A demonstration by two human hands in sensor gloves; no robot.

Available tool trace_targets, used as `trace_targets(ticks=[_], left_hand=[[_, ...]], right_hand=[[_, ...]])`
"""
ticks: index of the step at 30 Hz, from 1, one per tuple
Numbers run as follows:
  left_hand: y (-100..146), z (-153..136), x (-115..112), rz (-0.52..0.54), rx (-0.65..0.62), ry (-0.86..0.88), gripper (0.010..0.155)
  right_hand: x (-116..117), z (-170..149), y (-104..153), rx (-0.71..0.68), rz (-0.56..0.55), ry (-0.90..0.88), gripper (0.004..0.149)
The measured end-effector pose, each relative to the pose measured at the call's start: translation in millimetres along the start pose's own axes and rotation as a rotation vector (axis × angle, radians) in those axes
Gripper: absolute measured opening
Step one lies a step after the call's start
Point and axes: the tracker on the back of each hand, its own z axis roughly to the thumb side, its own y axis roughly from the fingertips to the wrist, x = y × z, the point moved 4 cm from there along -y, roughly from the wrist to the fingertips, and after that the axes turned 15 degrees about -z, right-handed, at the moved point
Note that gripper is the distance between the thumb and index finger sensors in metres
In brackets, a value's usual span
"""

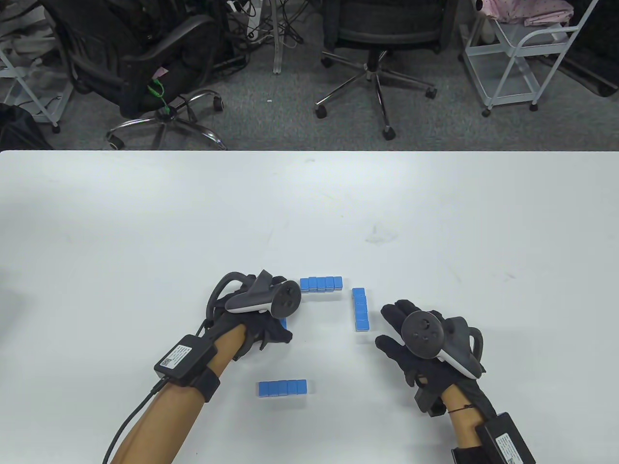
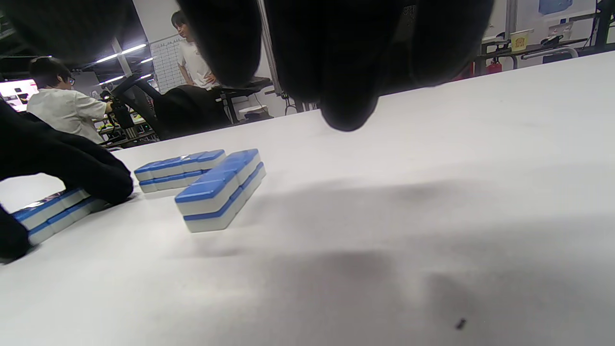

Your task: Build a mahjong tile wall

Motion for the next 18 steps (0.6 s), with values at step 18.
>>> trace_targets(ticks=[18], left_hand=[[-2.5,0.6,-1.5,-0.053,0.003,0.031,0.09]], right_hand=[[1.5,-0.1,0.4,-0.002,0.008,0.0,0.071]])
